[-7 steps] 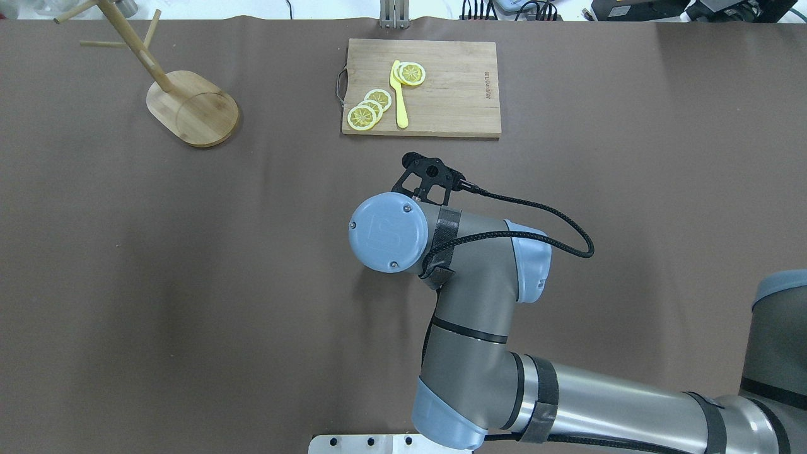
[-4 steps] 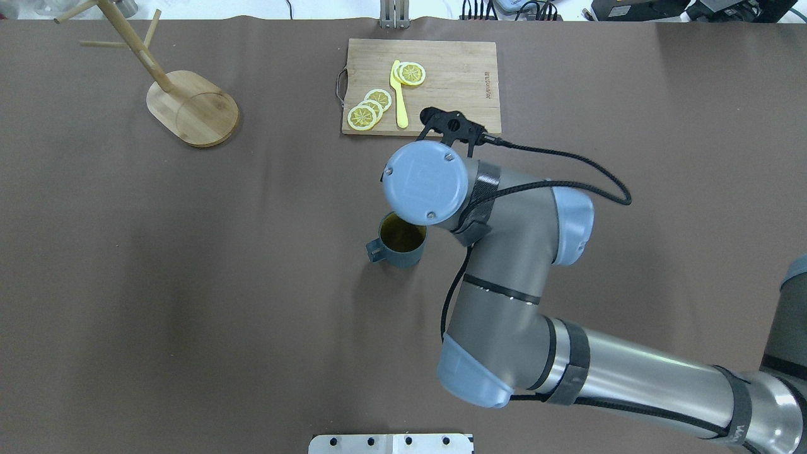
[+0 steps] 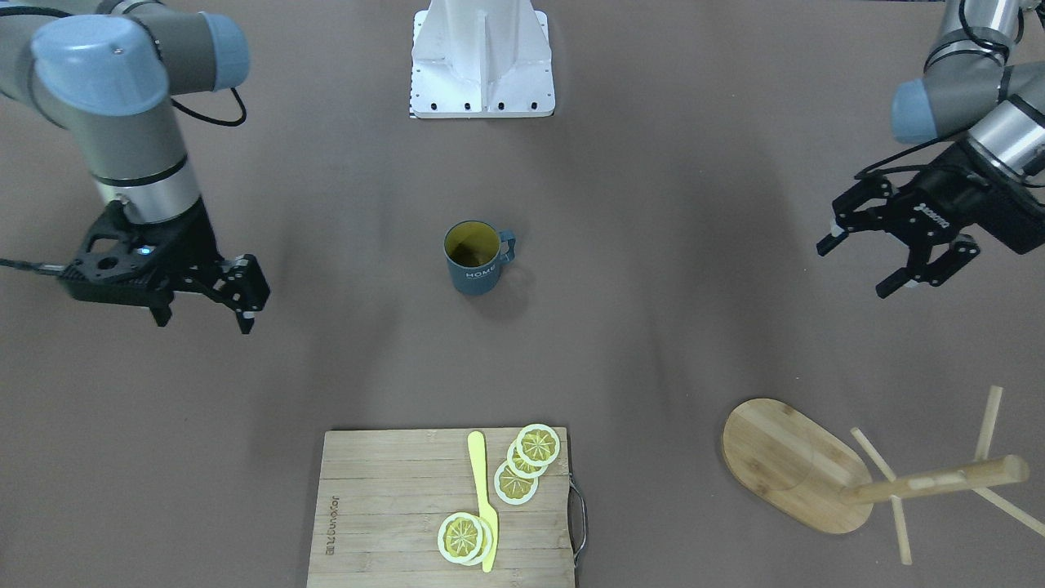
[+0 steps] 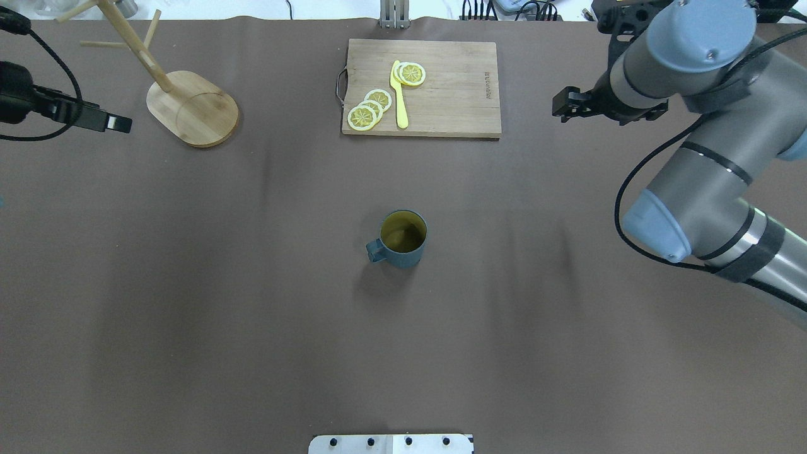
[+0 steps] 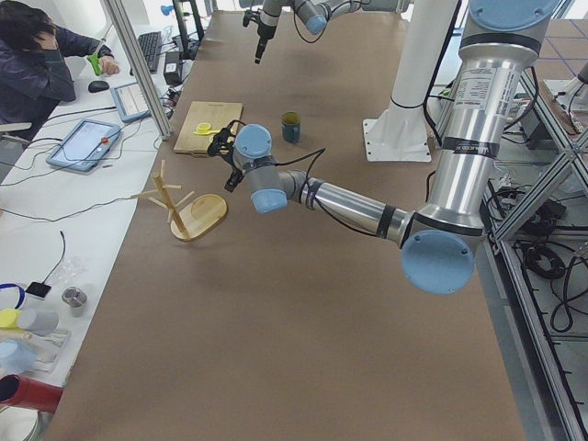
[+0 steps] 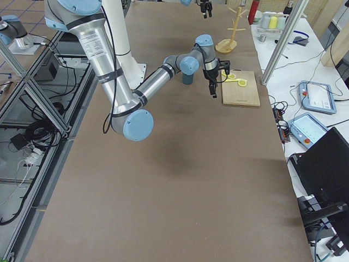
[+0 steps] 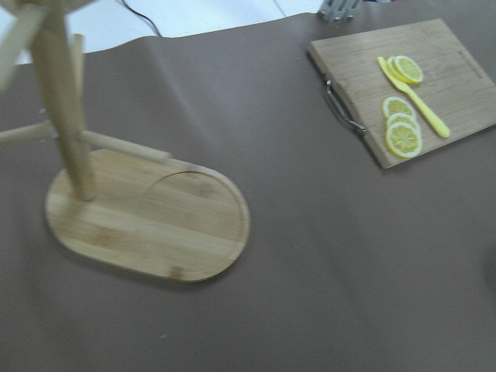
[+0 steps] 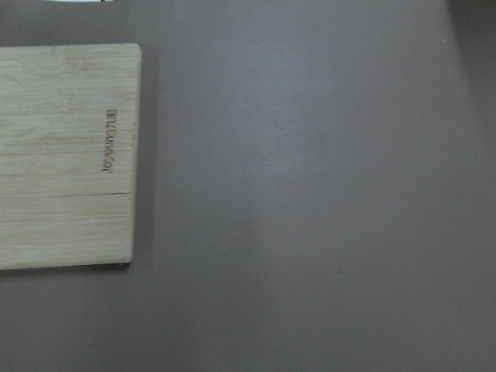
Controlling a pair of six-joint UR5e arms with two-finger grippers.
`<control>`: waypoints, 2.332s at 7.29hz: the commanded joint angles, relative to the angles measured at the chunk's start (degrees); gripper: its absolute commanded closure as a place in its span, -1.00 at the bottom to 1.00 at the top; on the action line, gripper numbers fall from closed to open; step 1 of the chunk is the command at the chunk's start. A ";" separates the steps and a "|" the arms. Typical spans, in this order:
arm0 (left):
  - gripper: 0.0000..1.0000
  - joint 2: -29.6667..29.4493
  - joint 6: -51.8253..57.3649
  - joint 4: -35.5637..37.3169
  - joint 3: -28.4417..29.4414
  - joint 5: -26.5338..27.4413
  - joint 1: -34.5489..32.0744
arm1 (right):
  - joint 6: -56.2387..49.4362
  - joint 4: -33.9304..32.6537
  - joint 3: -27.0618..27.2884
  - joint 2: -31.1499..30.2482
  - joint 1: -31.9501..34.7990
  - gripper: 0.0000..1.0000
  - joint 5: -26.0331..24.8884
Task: Hang cup on storage rack
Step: 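Reach the left gripper to the mug handle while the right arm withdraws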
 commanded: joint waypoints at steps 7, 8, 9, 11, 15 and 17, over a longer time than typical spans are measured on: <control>-0.93 -5.38 1.31 -8.37 -0.59 33.96 35.09 | -55.49 12.39 -13.05 -19.95 32.70 -1.00 23.88; -0.85 -6.51 2.46 -9.16 0.28 40.71 39.57 | -58.76 12.39 -13.40 -21.53 34.74 -1.00 24.77; -0.85 -7.05 4.38 -11.17 2.90 44.78 42.31 | -61.06 12.39 -13.49 -23.20 36.24 -1.00 25.04; -0.74 -12.12 6.51 -19.33 12.72 45.53 42.87 | -61.52 12.48 -13.40 -24.18 37.39 -1.00 26.01; -0.51 -15.84 7.99 -20.25 13.83 45.53 43.04 | -60.99 12.48 -13.40 -24.10 37.39 -1.00 25.93; -0.22 -16.19 8.53 -20.16 13.83 45.53 42.87 | -60.91 12.48 -13.40 -23.92 37.39 -1.00 25.84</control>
